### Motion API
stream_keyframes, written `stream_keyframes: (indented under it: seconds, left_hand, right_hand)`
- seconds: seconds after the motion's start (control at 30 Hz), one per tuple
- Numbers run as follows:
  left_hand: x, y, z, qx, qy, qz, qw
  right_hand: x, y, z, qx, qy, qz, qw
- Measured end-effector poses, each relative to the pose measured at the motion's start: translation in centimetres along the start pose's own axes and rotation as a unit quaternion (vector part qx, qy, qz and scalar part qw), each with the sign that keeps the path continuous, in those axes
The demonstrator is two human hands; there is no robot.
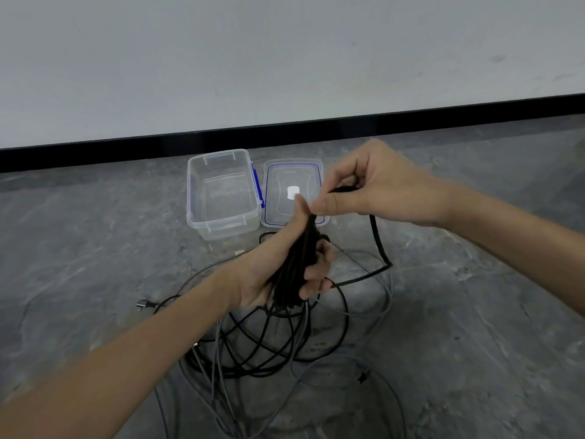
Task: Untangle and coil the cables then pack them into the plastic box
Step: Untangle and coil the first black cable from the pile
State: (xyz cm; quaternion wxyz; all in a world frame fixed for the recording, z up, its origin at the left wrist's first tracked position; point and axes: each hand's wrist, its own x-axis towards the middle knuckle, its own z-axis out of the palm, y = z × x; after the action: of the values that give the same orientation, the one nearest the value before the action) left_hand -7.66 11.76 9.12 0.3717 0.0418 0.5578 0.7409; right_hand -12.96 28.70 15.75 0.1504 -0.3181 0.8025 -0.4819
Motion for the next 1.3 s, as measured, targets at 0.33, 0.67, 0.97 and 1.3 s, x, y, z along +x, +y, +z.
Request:
stream_keyframes:
  seconds: [0.33,0.67,0.97,1.3]
  left_hand:
    - [0.0,0.9,0.6,-0.229,-0.236,-0.017,0.944]
    - [-0.2,3.4,0.8,-0.332,-0.205,0.079,0.917]
    - [0.8,4.3,0.6,-0.363,0.064,0.232,0.900]
    - [1.6,3.8,-1.9,-0.308,0.237,0.253,0.886]
  right_hand:
    - [0.8,3.2,0.1,0.170,0.008,0.044,0.984]
    - [-0.3,6.3,5.4,0.226,0.075,0.128,0.963]
    - [-2.0,7.8,8.6,-0.041,0.076,0.094,0.992]
    - [-3.4,9.0,11.0,0.156,-0.014,0.219,0.963]
